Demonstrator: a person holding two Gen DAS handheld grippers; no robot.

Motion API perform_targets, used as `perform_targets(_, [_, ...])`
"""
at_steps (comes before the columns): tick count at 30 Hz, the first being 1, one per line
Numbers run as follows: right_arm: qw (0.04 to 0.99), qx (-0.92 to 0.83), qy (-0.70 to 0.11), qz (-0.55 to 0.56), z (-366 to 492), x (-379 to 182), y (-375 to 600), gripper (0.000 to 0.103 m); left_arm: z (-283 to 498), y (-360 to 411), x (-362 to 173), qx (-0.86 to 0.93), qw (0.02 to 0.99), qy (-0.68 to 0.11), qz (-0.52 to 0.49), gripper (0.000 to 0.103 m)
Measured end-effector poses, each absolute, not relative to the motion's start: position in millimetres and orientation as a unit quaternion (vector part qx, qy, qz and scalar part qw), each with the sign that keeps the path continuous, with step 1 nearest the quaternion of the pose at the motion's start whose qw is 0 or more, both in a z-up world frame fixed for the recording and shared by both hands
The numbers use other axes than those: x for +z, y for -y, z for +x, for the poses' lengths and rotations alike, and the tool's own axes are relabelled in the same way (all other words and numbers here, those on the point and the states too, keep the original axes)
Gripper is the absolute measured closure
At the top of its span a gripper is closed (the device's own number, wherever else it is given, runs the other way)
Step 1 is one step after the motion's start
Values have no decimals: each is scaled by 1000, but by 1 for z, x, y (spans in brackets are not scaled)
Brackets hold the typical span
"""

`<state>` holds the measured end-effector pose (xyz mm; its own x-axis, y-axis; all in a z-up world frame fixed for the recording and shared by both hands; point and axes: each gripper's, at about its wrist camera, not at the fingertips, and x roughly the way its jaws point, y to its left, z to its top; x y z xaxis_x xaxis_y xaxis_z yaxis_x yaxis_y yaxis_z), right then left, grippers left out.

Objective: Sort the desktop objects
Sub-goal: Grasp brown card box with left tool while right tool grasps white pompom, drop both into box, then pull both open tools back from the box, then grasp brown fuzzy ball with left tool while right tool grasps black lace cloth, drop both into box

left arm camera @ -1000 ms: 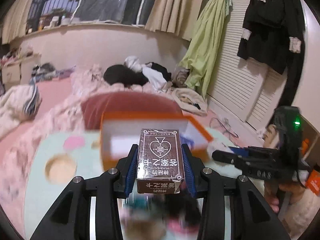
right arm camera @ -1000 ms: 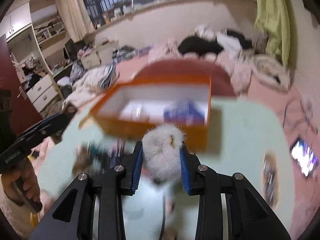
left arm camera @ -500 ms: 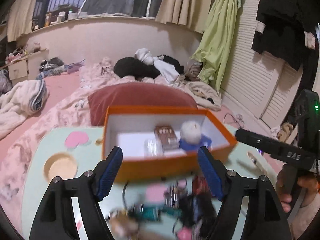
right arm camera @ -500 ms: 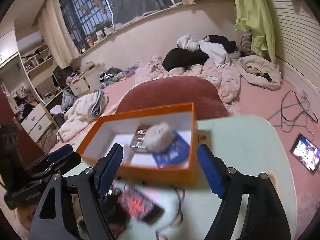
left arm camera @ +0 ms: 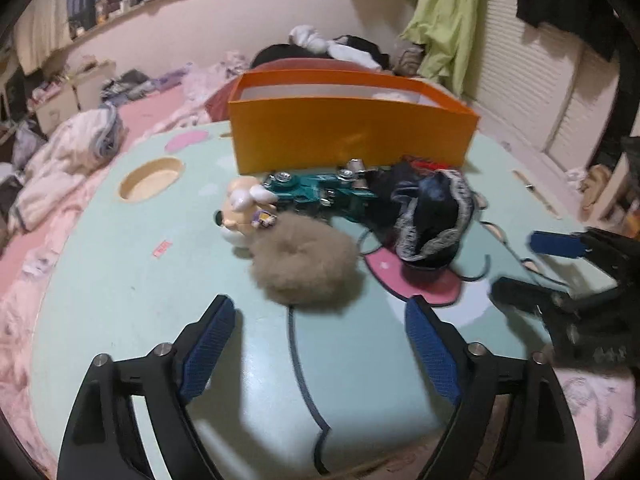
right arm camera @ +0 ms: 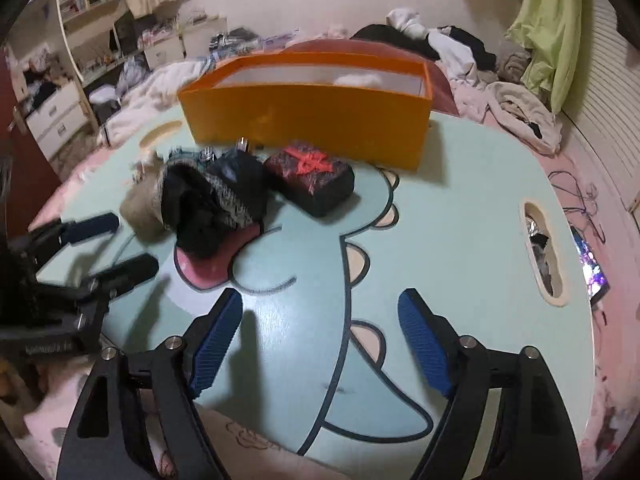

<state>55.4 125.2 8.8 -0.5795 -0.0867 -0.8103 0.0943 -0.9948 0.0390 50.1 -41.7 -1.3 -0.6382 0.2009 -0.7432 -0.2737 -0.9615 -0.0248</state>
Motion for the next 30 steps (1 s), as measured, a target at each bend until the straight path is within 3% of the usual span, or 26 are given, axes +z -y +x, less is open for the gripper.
perform_targets(1, [47,-887,-14,458,55,6,-123,6,50,40,-4,903,126,-56,-407,0])
perform_targets(2, [36,-885,-17,463,53,2,-122,0,51,37,-5,903,128,-59,-405,0])
perform_targets(20, [26,-892,-8,452,57,5,-122,0,53,36,-3,902,130,-57,-407,0])
perform_targets(21, [26,-892,-8,452,58,5,-122,0,54,38,-1,903,135,-52,-405,2])
perform_targets(24, [28,-893,-7,449,59,6,-123,0,58,51,8,906,164,-6,-390,36])
perform_targets(25, [30,-893,-7,448,60,6,-124,0,57,55,11,908,162,3,-387,41])
perform_targets(30, [34,-896,-5,443,61,6,-125,1,39,71,18,913,130,30,-386,41])
